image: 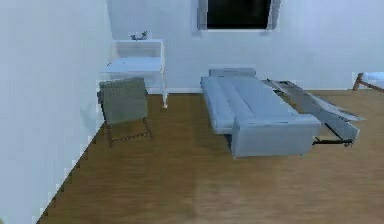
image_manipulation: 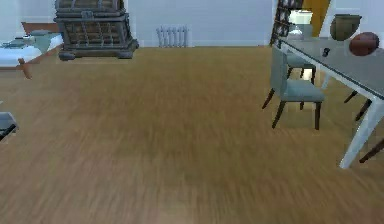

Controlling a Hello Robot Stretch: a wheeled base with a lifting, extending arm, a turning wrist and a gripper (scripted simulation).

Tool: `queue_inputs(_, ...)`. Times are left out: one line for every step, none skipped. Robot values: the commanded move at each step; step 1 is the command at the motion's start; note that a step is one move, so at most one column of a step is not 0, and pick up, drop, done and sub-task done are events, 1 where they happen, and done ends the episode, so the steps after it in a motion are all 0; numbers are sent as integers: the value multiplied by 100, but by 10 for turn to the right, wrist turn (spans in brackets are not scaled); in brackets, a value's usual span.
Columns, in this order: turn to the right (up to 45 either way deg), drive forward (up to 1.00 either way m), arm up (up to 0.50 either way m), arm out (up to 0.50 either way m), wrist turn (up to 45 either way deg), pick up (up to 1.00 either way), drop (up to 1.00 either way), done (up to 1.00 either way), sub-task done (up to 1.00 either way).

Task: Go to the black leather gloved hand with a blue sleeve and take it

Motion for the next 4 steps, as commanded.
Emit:
queue_inputs(0, 40, 0, 0, 0, 0, 0, 0, 0)
queue_inputs(-30, 0, 0, 0, 0, 0, 0, 0, 0)
queue_inputs(0, 100, 0, 0, 0, 0, 0, 0, 0)
queue_inputs(0, 100, 0, 0, 0, 0, 0, 0, 0)
